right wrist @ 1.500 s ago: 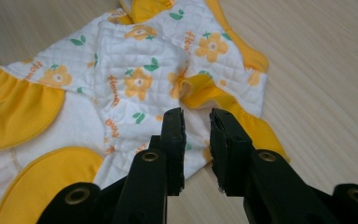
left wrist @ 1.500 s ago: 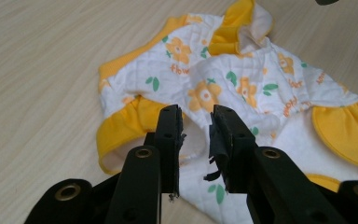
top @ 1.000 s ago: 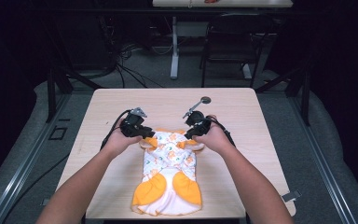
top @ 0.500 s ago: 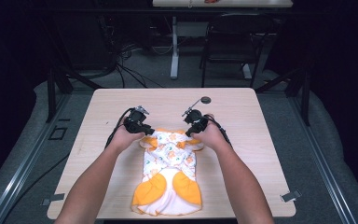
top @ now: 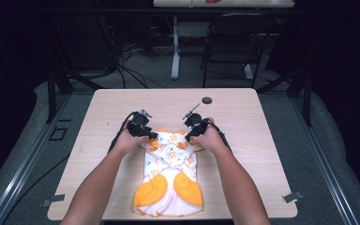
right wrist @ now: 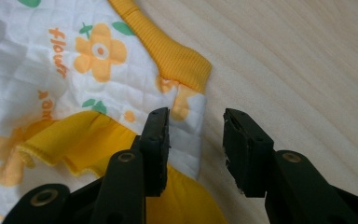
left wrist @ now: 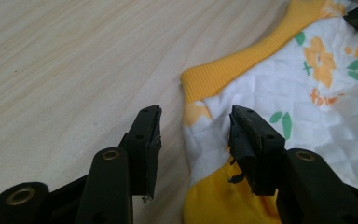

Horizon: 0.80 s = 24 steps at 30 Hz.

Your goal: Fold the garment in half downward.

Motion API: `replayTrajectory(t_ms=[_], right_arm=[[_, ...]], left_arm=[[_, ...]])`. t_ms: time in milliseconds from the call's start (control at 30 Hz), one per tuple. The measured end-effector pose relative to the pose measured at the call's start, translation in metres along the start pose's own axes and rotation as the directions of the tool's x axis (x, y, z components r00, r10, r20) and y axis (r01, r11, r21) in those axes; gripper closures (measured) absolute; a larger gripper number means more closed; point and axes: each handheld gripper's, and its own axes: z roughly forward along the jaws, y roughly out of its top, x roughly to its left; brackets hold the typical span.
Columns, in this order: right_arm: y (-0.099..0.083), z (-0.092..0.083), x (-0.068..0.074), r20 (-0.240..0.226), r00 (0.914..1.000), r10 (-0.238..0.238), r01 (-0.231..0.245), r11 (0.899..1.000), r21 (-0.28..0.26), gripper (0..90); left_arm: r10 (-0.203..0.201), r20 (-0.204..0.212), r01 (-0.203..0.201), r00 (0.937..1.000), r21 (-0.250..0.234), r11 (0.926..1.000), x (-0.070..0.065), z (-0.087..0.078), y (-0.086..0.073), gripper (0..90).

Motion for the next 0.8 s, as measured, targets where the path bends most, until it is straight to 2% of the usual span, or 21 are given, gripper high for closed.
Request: replayTrajectory(t_ms=[100,200,300,333,467,533,700,733,767,800], right_arm=[[0.0,0.003,0.0,0.001,0.9996,0.03,-0.03,1.0,-0.009,59.4],[0.0,0.004,-0.002,-0.007,0.9994,0.033,-0.033,0.999,0.006,60.2],[-0.001,0.004,-0.003,-0.013,0.9994,0.032,-0.032,0.999,0.01,61.2],[-0.002,0.005,-0.002,-0.018,0.9987,0.049,-0.049,0.999,-0.006,63.2],[-0.001,0.003,-0.002,-0.03,0.9992,0.028,-0.027,1.0,0.009,68.4],[-0.002,0.004,0.0,-0.035,0.9984,0.044,-0.044,0.999,-0.007,73.6],[-0.001,0.004,0.004,-0.03,0.9994,0.02,-0.02,1.0,-0.001,80.5],[0.0,0.003,0.006,-0.013,0.9996,-0.027,0.027,1.0,0.011,86.0],[0.0,0.003,0.008,-0.002,0.9989,-0.047,0.047,0.999,0.014,87.0],[0.0,0.003,0.008,-0.002,0.9989,-0.047,0.047,0.999,0.014,87.0]], left_arm=[[-0.002,0.001,0.002,1.0,0.01,1.0,0.001,0.001,-0.001,53.1],[0.009,-0.002,-0.009,1.0,0.023,0.9997,-0.003,0.004,-0.001,56.1],[0.002,0.004,-0.002,1.0,0.022,0.9998,-0.003,0.005,-0.001,58.3],[-0.001,0.012,0.001,0.9999,0.018,0.9998,-0.003,0.005,-0.001,60.6],[-0.005,0.018,0.005,0.9998,0.001,1.0,-0.004,0.005,-0.004,62.7],[-0.008,0.024,0.008,0.9997,-0.004,1.0,-0.004,0.005,-0.005,66.7],[-0.014,0.028,0.015,0.9995,-0.012,0.9998,-0.006,0.005,-0.006,73.1],[-0.02,0.035,0.02,0.9992,-0.014,0.9997,-0.006,0.005,-0.006,79.1],[-0.024,0.038,0.024,0.999,-0.013,0.9996,-0.006,0.004,-0.007,81.3],[-0.028,0.038,0.028,0.9989,-0.013,0.9995,-0.006,0.004,-0.007,81.3]])
